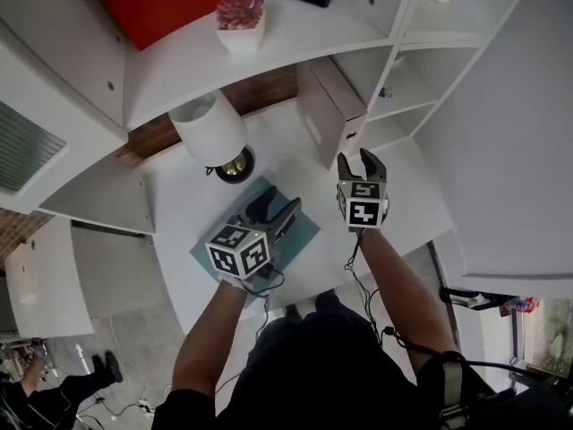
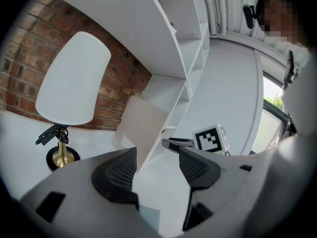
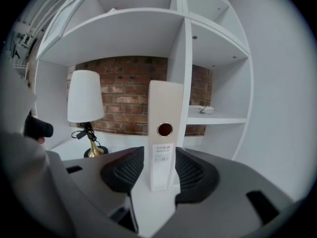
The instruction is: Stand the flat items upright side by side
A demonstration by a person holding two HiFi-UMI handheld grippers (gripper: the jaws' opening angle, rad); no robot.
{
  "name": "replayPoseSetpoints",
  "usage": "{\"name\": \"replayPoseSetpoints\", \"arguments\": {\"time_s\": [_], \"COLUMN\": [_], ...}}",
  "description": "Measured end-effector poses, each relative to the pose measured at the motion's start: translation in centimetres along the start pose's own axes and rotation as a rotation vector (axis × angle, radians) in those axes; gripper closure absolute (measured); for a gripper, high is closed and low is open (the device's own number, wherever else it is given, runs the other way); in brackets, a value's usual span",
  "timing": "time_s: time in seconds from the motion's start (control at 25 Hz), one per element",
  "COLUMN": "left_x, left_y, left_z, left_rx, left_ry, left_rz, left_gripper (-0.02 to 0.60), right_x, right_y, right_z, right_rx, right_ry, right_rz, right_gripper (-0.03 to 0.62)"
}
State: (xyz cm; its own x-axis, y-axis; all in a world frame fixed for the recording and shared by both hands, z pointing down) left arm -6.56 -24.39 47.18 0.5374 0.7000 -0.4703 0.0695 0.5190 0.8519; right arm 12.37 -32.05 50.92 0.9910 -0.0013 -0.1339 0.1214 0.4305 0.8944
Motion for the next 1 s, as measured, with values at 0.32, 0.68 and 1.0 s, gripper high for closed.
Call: {"name": "replayPoseSetpoints", "arguments": {"time_s": [0.32,0.68,1.0], "left_x": [2.1,5.3,2.4], "left_y": [-2.5,-3.5,1.2], "left_z": [-1.6,-6.0,-12.5], "left_rx": [0.055,0.140,0.144], "left_ry": [-0.037,-0.046,-0.211], "left_rz": [0.102,0.245,0.148], "left_gripper": [0.381,0.443,0.442], "right_x": [-0.7,-3.3,-8.3], "right_y": [-3.7,-4.7,-0.3], "right_z": [-8.3,-16.1,-14.4], "right_rx": [0.172,0.255,0.128], "right_ry": [-0.052,-0.061,-0.232], "right_rz": [0.092,0.060,-0.023], "right_gripper": [0.433,0.465,0.470]}}
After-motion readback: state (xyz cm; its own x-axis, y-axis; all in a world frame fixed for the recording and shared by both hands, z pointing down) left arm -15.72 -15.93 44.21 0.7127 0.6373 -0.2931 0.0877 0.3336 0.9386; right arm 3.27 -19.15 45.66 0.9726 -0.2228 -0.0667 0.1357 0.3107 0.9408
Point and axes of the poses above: the fingertips, and each gripper's own axes: z forward along the fingers, x to its right, y out of its underside, the point moved 3 cm from there along -z, backward along the fingers, and after that the axes turned 7 degrees about y, right-handed, at the moved point
